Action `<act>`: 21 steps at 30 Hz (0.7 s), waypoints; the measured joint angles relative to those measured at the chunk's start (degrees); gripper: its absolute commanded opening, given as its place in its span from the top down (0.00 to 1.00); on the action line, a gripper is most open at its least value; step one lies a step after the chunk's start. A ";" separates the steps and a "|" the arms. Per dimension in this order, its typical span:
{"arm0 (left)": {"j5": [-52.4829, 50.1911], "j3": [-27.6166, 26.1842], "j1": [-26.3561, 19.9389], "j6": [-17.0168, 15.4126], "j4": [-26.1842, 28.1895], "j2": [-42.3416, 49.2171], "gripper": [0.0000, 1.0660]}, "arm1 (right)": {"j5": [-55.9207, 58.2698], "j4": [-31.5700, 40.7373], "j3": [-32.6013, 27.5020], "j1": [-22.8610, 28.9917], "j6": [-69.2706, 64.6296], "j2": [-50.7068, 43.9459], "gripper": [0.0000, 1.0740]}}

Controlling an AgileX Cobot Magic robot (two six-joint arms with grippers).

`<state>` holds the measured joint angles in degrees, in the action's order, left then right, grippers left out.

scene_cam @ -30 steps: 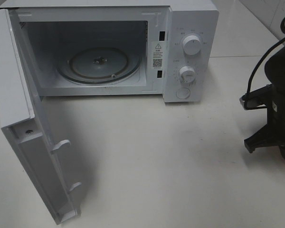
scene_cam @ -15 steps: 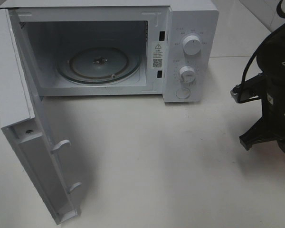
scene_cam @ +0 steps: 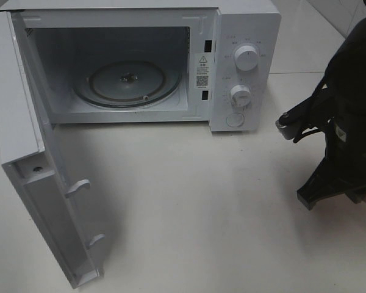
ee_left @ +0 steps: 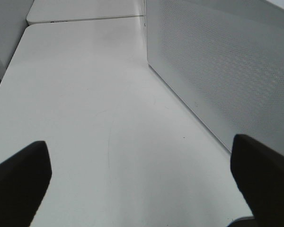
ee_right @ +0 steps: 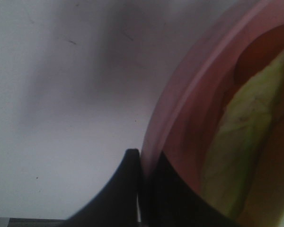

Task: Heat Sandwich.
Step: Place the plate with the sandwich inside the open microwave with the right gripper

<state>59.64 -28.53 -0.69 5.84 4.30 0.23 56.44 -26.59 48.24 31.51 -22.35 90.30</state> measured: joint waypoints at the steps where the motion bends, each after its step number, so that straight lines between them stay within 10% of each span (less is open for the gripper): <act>1: 0.00 0.00 0.00 0.00 0.00 0.00 0.08 | 0.34 0.06 0.00 0.86 0.00 -0.52 1.00; 21: 0.00 0.00 0.00 0.00 0.00 0.00 0.08 | 3.32 0.06 -0.11 19.14 4.70 -3.21 1.00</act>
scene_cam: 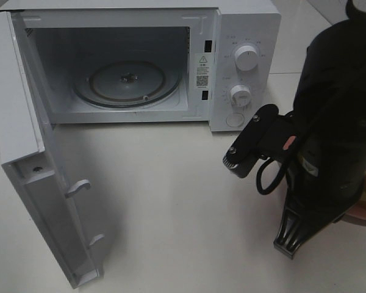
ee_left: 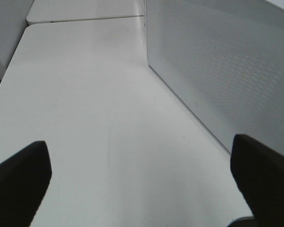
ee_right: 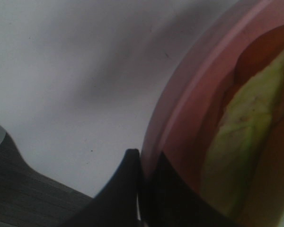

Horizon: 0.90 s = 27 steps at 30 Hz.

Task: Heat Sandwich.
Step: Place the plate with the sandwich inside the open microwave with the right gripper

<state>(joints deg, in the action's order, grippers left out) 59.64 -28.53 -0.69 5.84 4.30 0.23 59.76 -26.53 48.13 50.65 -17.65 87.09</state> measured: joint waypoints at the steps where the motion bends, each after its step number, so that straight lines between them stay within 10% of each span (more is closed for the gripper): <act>1: 0.00 0.00 0.00 0.00 0.00 0.00 0.08 | 0.00 0.00 0.00 0.86 0.23 0.00 1.00; 27: 0.00 0.00 0.00 0.00 0.00 0.00 0.08 | -6.30 -0.06 0.00 7.85 25.44 0.00 0.99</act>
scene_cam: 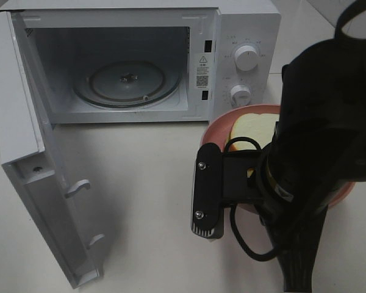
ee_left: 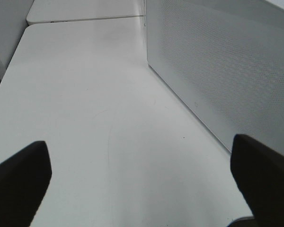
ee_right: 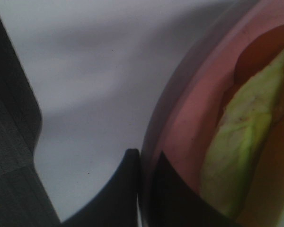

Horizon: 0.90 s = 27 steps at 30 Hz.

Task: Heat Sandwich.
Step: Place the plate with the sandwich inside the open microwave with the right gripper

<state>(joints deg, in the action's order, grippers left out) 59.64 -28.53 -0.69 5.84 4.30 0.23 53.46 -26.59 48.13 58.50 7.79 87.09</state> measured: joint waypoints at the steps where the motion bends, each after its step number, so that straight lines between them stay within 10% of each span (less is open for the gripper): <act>1: 0.00 0.00 0.00 0.00 0.00 0.00 0.08 | -0.34 0.00 0.00 0.00 1.20 0.00 0.99; 27: 0.00 0.00 0.00 0.00 0.00 0.00 0.08 | -13.69 0.57 0.00 -2.46 24.18 0.00 0.98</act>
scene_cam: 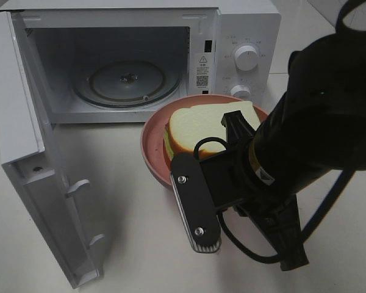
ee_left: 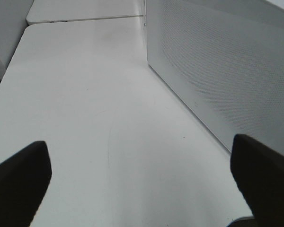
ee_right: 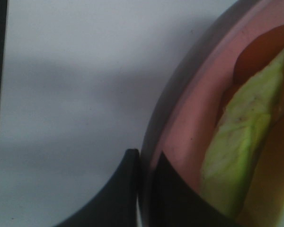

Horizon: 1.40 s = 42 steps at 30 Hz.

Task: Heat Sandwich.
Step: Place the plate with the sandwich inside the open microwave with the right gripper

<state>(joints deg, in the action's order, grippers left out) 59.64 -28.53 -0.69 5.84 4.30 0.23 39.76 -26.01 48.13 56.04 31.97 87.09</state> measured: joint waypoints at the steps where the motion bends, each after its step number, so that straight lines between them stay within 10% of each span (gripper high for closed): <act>1: 0.00 0.00 0.00 0.00 0.00 0.00 0.08 | -0.92 0.92 0.00 -1.20 4.64 0.00 0.98; 21: 0.00 0.00 0.00 0.00 0.00 0.00 0.08 | -7.79 11.57 -0.17 -13.58 48.01 0.06 0.98; 42: 0.00 0.00 0.00 0.00 0.00 0.00 0.08 | -10.43 16.04 7.51 -14.44 52.54 6.42 1.00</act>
<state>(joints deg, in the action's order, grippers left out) 59.64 -28.53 -0.69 5.84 4.30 0.23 29.34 -9.97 55.63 41.60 84.51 93.51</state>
